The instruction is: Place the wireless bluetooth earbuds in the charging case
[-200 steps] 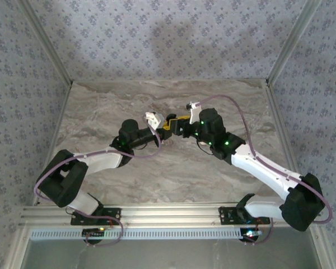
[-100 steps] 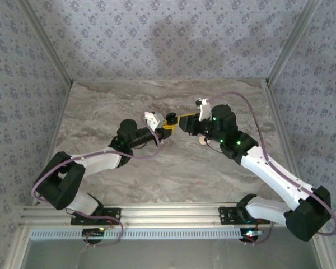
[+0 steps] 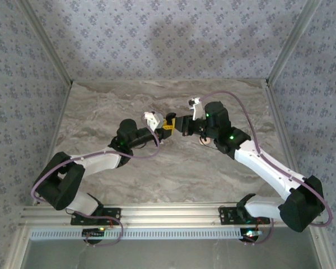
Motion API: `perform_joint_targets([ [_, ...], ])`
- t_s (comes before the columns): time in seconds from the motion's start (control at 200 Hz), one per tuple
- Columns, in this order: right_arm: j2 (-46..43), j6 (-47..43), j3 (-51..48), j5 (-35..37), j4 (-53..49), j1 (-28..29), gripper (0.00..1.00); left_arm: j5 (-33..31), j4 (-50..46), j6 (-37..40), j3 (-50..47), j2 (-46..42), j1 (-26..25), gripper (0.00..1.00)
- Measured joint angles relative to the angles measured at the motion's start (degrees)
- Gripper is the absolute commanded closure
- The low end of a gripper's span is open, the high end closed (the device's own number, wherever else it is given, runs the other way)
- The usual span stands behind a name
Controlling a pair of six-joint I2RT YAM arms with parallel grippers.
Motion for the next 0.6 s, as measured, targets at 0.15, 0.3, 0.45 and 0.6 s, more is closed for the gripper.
perform_joint_targets([
  [0.15,0.04,0.26,0.0,-0.04,0.39,-0.48,0.91,0.02,-0.02,0.0,0.0,0.0,0.0,0.86],
  [0.3,0.57,0.39,0.35,-0.04,0.33,-0.81,0.92,-0.02,-0.44,0.02,0.0,0.0,0.02,0.86],
  [0.45,0.72,0.39,0.5,-0.02,0.02,-0.96,0.88,0.0,-0.96,0.02,0.0,-0.02,0.02,0.86],
  [0.6,0.72,0.37,0.5,0.17,-1.16,-0.96,0.82,0.02,-1.03,0.17,0.0,-0.07,0.0,0.86],
])
